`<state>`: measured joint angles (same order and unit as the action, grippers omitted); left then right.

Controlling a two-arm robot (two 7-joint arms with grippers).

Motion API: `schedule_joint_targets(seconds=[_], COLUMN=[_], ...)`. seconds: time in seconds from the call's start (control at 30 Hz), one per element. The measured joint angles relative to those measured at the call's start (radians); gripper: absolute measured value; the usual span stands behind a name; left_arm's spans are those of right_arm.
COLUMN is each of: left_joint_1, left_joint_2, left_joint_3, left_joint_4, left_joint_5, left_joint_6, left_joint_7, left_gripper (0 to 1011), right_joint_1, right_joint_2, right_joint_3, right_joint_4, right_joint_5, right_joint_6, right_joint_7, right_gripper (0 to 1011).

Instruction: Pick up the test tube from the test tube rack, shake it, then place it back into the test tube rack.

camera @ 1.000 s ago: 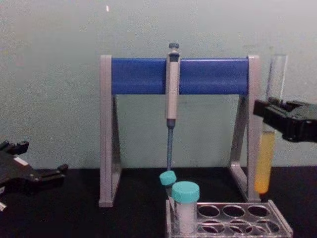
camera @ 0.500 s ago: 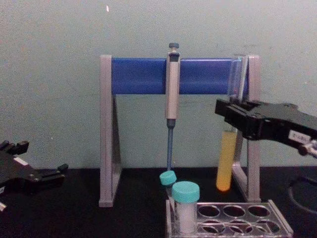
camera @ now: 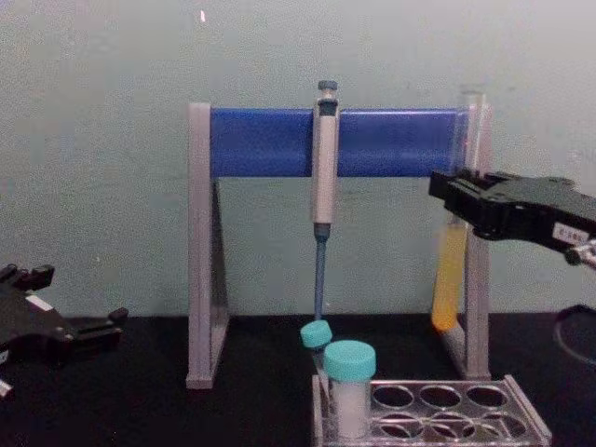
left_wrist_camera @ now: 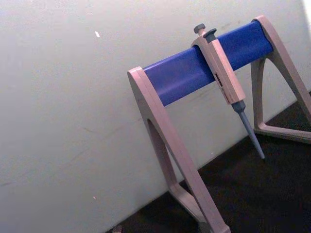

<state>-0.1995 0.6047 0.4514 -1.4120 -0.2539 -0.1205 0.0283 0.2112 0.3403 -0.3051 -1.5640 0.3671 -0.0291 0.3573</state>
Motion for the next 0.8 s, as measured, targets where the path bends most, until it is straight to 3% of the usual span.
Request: schedule_joint_targets(seconds=[0.8], left_joint_1=[0.0], left_joint_2=[0.0], left_joint_3=[0.0], left_joint_4=[0.0], left_joint_5=[0.0], left_joint_6=[0.0], left_joint_7=[0.0], left_gripper=[1010], right_joint_1=[-0.015], right_joint_2=[0.007], right_joint_3=[0.016], right_joint_4=[-0.016], right_joint_5=[-0.003], right_joint_6=[0.005], right_joint_7=[-0.001], right_gripper=[232])
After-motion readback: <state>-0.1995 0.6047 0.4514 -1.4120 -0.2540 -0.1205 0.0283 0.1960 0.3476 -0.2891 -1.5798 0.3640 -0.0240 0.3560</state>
